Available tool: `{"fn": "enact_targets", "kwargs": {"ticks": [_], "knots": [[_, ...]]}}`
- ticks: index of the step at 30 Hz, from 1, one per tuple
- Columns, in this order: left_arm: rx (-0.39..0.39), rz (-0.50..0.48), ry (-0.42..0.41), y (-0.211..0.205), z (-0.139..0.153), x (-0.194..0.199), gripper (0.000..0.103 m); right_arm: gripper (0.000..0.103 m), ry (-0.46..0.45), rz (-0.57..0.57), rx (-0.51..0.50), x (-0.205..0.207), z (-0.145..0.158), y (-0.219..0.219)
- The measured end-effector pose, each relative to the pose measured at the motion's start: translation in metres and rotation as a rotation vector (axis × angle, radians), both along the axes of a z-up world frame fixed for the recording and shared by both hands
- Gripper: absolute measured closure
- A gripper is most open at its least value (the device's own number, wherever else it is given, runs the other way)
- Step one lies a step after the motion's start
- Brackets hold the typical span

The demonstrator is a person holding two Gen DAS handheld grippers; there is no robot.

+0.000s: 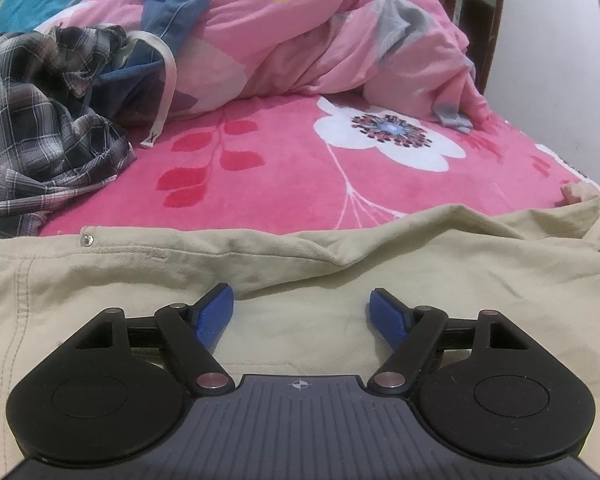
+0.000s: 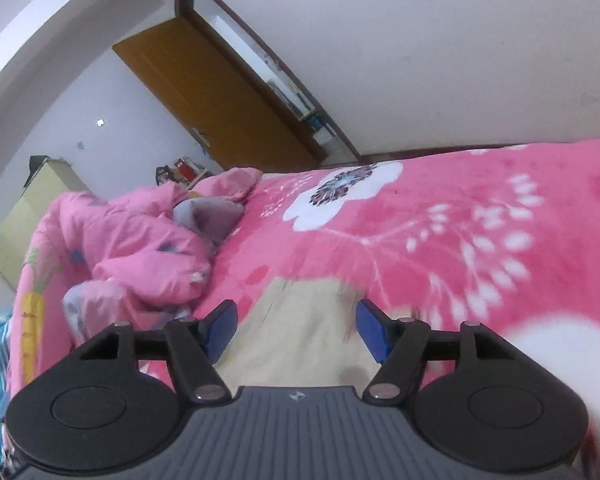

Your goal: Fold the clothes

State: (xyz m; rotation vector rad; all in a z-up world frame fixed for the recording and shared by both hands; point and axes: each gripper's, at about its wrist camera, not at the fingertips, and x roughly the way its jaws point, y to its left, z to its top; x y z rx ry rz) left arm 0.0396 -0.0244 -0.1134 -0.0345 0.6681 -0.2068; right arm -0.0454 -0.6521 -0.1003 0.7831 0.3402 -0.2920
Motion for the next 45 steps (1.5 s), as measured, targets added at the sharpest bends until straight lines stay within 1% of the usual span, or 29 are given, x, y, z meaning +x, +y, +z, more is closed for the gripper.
{"fn": "enact_targets", "kwargs": {"ticks": [3, 4, 6, 7, 8, 9, 10, 13, 15, 20, 26, 27, 28, 30, 32, 36, 39, 40, 43, 45], "knots": [[-0.002, 0.002, -0.003, 0.000, 0.000, 0.000, 0.026, 0.034, 0.141, 0.026, -0.025, 0.041, -0.015, -0.017], [-0.002, 0.002, -0.004, 0.000, 0.000, -0.001, 0.026, 0.034, 0.177, 0.069, -0.021, 0.051, -0.021, -0.021], [-0.001, 0.003, -0.007, 0.000, -0.001, -0.001, 0.026, 0.040, 0.175, 0.110, -0.028, 0.058, -0.024, -0.022], [0.000, 0.004, -0.008, -0.001, -0.001, -0.001, 0.026, 0.059, 0.166, 0.127, -0.026, 0.058, -0.023, -0.020], [0.000, 0.005, -0.010, -0.001, -0.001, -0.001, 0.026, 0.086, 0.160, 0.142, -0.009, 0.057, -0.025, -0.018], [0.001, 0.006, -0.011, -0.001, -0.001, -0.001, 0.026, 0.088, 0.154, 0.157, 0.010, 0.055, -0.027, -0.016], [0.001, 0.005, -0.012, -0.001, -0.002, 0.000, 0.026, 0.089, 0.153, 0.155, 0.000, 0.052, -0.027, -0.014], [-0.003, 0.005, -0.009, 0.000, -0.001, 0.000, 0.026, 0.091, 0.132, 0.087, -0.077, 0.037, -0.014, -0.010], [-0.007, 0.004, -0.009, 0.000, -0.002, 0.000, 0.026, 0.091, 0.076, 0.025, -0.098, 0.019, 0.006, -0.013], [-0.017, 0.006, -0.011, 0.002, -0.002, 0.000, 0.026, 0.091, 0.091, -0.052, -0.080, -0.017, 0.015, -0.040], [-0.021, 0.006, -0.009, 0.002, -0.001, 0.000, 0.026, 0.092, 0.156, -0.121, 0.041, -0.029, -0.027, -0.051], [-0.021, 0.006, -0.010, 0.002, -0.001, 0.000, 0.026, 0.092, 0.135, -0.138, 0.049, -0.034, -0.026, -0.051], [-0.020, 0.006, -0.010, 0.002, -0.001, 0.000, 0.026, 0.096, 0.108, -0.154, 0.042, -0.042, -0.020, -0.050], [-0.019, 0.006, -0.011, 0.002, -0.001, 0.000, 0.026, 0.096, 0.053, -0.185, 0.023, -0.058, -0.009, -0.049], [-0.018, 0.006, -0.012, 0.002, -0.001, -0.001, 0.026, 0.103, 0.087, -0.247, 0.037, -0.068, -0.017, -0.059], [-0.016, 0.007, -0.013, 0.002, -0.002, -0.001, 0.026, 0.103, 0.167, -0.374, 0.070, -0.088, -0.035, -0.082], [-0.015, 0.007, -0.014, 0.001, -0.002, -0.001, 0.026, 0.102, 0.093, -0.353, 0.067, -0.097, -0.032, -0.076], [-0.015, 0.007, -0.015, 0.001, -0.002, -0.001, 0.026, 0.100, 0.074, -0.312, 0.043, -0.092, -0.023, -0.066], [-0.013, 0.007, -0.015, 0.001, -0.002, -0.002, 0.026, 0.099, 0.023, -0.177, -0.038, -0.075, 0.005, -0.036], [-0.011, 0.008, -0.016, 0.001, -0.002, -0.002, 0.026, 0.094, 0.014, -0.048, -0.101, -0.054, 0.025, -0.005]]}}
